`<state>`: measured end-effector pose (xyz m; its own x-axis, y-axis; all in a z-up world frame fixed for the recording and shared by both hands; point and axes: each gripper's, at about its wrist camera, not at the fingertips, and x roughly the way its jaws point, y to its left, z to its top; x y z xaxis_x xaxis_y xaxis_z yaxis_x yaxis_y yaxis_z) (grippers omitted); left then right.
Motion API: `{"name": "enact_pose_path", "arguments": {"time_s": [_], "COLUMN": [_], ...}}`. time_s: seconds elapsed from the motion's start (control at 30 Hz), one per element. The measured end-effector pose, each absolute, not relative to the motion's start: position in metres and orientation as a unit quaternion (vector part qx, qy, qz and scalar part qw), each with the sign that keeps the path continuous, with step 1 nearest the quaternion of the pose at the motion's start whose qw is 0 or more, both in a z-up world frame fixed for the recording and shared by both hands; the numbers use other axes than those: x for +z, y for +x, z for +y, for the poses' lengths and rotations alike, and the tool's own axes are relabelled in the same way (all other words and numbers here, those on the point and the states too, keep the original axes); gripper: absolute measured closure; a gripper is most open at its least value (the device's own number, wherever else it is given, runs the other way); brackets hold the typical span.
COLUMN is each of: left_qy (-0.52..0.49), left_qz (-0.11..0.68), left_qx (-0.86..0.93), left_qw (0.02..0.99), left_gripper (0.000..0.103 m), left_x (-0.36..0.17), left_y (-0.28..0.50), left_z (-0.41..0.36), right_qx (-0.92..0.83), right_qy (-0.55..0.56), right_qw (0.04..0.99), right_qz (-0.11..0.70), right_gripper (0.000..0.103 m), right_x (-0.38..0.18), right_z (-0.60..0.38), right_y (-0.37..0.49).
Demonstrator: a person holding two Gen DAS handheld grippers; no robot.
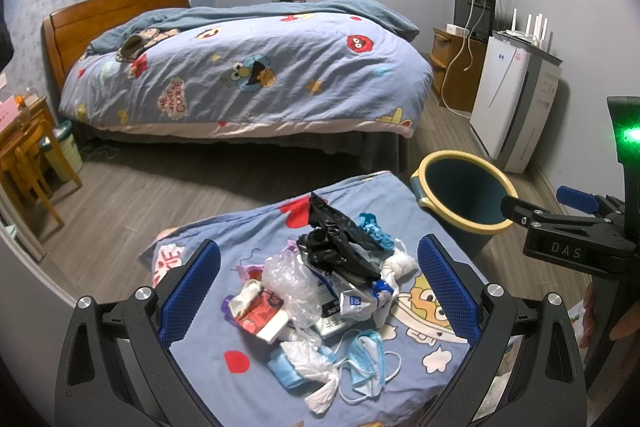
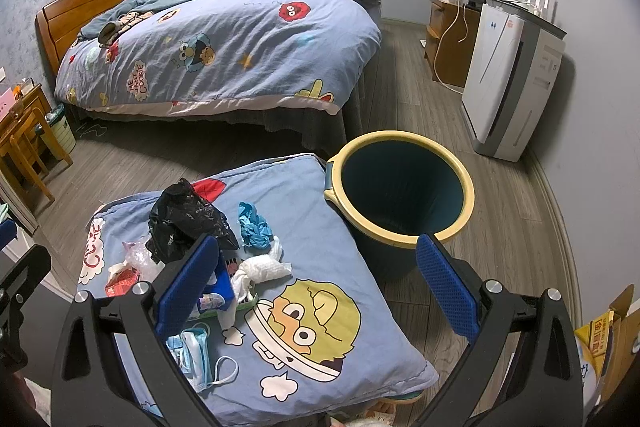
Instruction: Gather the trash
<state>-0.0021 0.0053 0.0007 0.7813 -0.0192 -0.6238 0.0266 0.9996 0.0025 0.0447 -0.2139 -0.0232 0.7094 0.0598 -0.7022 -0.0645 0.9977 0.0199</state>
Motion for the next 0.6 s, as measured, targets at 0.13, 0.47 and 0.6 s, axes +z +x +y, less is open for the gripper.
{"name": "enact_pose_path", "arguments": {"time_s": [0.13,0.47,0.6], "left_qy": [0.006,0.006,0.007], "left_qz": [0.33,0.331,0.332], "left_qx": [-0.012,-0.012,-0.012], "left_qw": [0.944,0.944,0.943], "left_gripper": [0.005,0.005,0.005], "left_x": [0.0009,0.0006,0.0005], "left_y": [-0.0022,-0.0017,-0.0018], "left_z": [0.0054,0.0046,0.0051], "right_qx": [0.034,0.035,0.039], "right_qy": [-0.003,-0.003,0.001], "right_qw": [0.924,0.923,0.92], "right_qz": [0.381,0.382,0.39], "right_gripper": [0.006,0.006,0.006], "right_x": [-0.0227,-0.0245,-0.0297], "right_z": [-0.2137,-0.2131,-0.2107], "right_y": [0.0451,0.0444,0.042]}}
